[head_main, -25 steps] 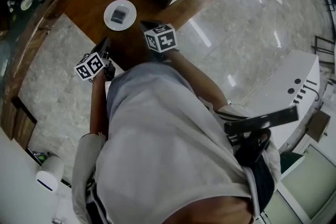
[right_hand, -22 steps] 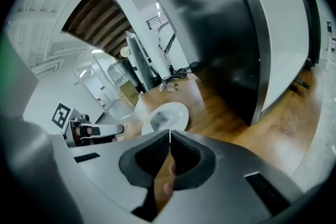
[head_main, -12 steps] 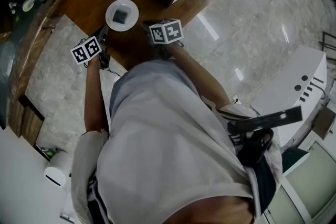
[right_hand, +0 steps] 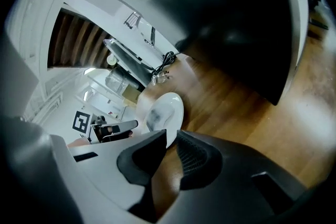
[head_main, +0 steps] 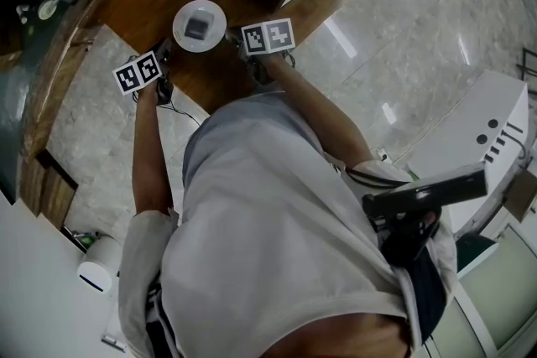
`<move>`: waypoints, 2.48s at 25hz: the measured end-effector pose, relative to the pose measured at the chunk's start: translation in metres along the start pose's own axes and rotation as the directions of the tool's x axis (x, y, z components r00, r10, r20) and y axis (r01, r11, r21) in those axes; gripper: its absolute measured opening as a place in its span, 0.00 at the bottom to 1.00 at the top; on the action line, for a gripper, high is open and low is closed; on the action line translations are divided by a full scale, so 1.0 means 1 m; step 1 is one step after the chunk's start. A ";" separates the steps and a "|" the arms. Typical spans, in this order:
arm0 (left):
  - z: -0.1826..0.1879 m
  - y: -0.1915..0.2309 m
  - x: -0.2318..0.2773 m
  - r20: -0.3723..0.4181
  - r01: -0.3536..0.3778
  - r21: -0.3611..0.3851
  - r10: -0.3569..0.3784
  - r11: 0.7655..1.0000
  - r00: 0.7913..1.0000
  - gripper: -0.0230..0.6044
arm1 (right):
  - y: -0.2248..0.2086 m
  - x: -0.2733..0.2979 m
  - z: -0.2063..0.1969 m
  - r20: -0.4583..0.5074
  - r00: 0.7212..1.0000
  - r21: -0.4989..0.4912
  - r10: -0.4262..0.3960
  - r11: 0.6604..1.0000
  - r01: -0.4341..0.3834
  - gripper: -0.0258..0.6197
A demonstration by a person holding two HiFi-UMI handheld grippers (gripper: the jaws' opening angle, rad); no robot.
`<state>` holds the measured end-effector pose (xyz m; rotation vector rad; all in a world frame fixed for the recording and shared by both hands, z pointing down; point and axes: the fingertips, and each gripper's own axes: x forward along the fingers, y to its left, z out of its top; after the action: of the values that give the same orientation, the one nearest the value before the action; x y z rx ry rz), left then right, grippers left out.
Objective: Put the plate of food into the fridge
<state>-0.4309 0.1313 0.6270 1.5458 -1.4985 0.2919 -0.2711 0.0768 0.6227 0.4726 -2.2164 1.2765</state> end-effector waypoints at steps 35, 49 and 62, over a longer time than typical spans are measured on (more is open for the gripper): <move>0.034 -0.008 0.044 -0.296 0.264 0.014 -0.248 0.964 0.922 0.11 | -0.011 0.026 0.015 -0.025 0.999 0.228 0.041 0.973 -0.034 0.23; 0.031 -0.024 0.056 -0.375 0.346 -0.067 -0.345 0.936 0.860 0.20 | -0.013 0.026 0.016 -0.006 0.998 0.270 0.060 0.961 -0.056 0.23; 0.024 -0.015 0.051 -0.350 0.375 -0.183 -0.417 0.909 0.839 0.11 | -0.015 0.031 0.013 -0.022 0.996 0.323 0.091 0.943 -0.079 0.10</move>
<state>-0.4165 0.0775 0.6447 1.5642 -0.8492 0.2463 -0.2908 0.0571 0.6468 0.4735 -2.0231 1.6920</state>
